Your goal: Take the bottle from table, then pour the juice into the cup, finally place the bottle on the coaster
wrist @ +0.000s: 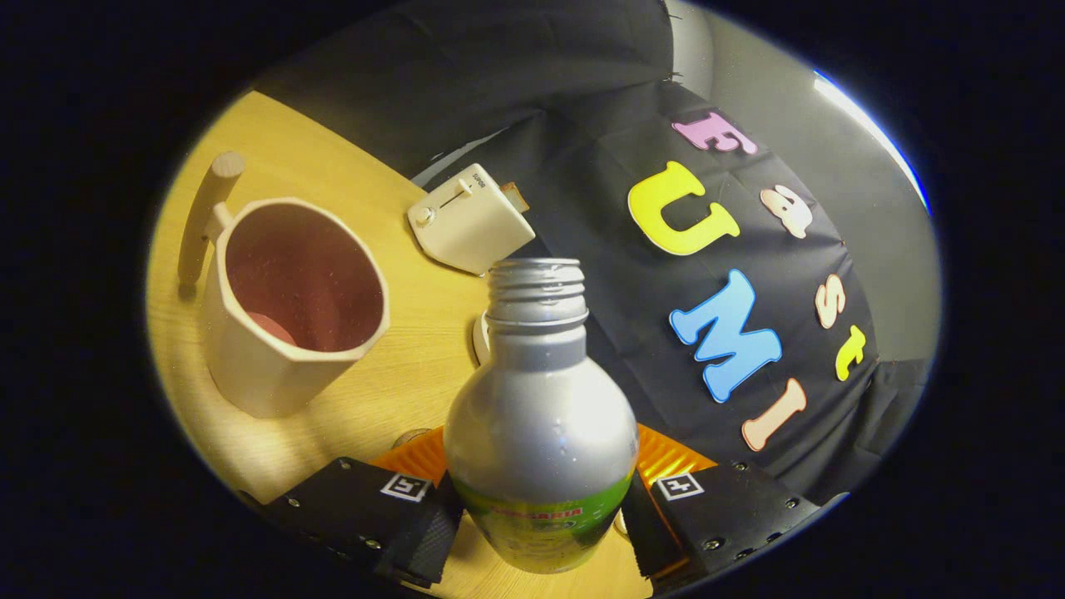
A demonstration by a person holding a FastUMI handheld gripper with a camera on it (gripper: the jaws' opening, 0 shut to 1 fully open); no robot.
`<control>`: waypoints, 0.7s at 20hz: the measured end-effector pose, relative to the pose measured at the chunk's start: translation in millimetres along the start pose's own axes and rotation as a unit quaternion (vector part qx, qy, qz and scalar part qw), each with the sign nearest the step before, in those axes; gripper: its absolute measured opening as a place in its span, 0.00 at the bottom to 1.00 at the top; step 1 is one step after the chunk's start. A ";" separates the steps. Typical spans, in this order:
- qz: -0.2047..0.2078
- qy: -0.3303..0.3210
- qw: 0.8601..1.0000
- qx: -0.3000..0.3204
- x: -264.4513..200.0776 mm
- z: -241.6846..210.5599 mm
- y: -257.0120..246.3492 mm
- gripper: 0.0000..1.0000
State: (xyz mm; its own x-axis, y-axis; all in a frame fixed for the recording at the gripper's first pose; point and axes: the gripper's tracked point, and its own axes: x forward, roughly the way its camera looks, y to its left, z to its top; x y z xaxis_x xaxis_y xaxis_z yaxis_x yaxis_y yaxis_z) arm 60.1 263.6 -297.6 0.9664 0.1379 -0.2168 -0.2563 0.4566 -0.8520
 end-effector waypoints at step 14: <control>-0.016 -0.030 0.988 -0.149 -7.1 9.1 -4.6 0.83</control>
State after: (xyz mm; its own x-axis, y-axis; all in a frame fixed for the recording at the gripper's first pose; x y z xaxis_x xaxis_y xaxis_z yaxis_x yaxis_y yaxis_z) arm 54.3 268.5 -287.8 0.9688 0.1836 -0.1666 -0.2002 0.1831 -0.9625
